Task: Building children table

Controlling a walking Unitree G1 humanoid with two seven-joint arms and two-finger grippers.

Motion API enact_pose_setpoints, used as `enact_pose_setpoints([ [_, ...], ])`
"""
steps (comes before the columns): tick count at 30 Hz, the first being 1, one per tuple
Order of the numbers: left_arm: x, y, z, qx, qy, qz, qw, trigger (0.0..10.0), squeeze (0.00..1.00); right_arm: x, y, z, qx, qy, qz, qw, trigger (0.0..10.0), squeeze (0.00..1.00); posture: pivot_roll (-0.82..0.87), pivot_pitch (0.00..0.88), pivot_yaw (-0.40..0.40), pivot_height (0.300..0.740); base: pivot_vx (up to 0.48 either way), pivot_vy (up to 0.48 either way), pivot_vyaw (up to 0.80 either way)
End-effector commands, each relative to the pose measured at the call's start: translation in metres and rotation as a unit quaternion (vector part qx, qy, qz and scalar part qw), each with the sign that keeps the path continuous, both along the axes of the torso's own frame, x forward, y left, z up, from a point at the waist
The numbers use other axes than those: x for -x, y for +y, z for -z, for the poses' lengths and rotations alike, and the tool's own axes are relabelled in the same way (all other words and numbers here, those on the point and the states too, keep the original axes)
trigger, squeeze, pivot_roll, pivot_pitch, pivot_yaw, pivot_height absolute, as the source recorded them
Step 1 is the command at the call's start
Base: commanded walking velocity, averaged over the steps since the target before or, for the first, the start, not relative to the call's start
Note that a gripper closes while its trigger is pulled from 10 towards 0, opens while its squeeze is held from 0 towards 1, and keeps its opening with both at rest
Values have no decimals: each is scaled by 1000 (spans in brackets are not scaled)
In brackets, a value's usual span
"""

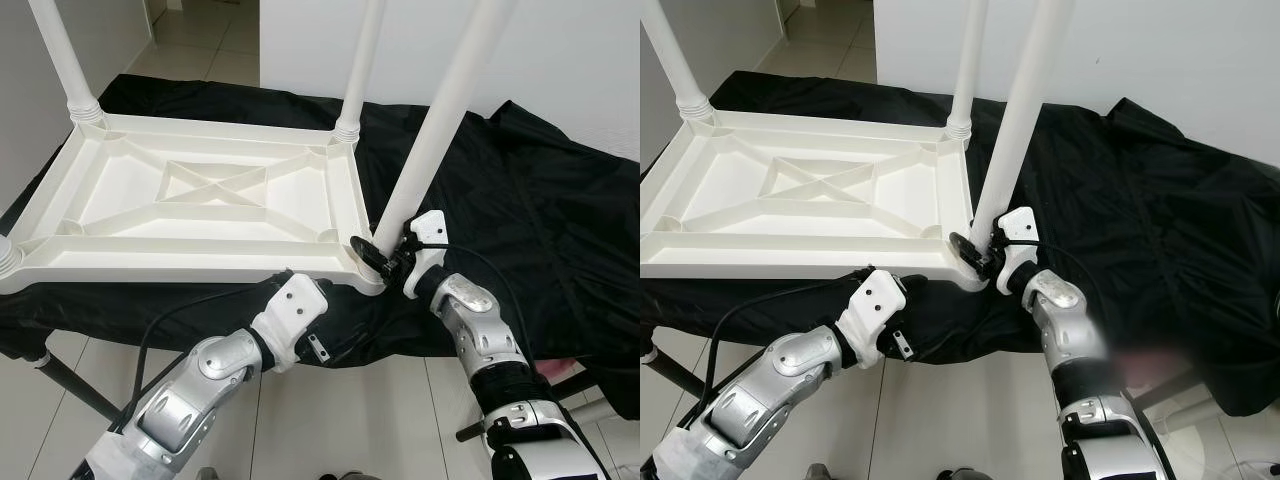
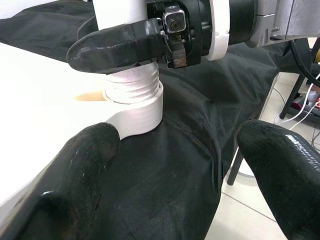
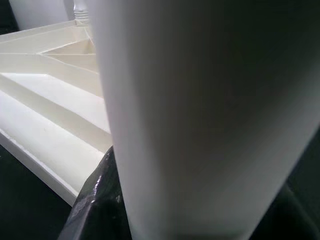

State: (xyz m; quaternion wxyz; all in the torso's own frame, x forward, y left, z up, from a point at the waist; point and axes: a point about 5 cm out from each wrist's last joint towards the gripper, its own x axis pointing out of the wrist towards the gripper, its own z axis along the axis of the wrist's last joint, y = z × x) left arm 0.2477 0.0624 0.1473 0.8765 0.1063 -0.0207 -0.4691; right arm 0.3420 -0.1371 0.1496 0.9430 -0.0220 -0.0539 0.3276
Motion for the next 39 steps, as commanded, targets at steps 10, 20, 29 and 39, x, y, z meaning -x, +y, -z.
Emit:
enact_pose_setpoints([
  [10, 6, -3, 3, -9, 12, 39, 999, 10000, 0, 4, -3, 15, -15, 33, 19, 999, 10000, 0, 31, 90, -94, 740, 0, 0, 0],
  [20, 7, -2, 4, -10, 13, 40, 999, 10000, 0, 3, 3, 17, -41, 60, 129, 989, 10000, 0, 33, 87, -96, 740, 0, 0, 0],
  [29, 6, -4, 4, -9, 12, 42, 999, 10000, 0, 14, 14, 19, -70, 78, 237, 966, 10000, 0, 36, 74, -106, 740, 0, 0, 0],
  [39, 4, -6, 3, -10, 8, 47, 999, 10000, 0, 25, 34, 12, -125, 85, 345, 926, 10000, 0, 39, 50, -105, 740, 0, 0, 0],
])
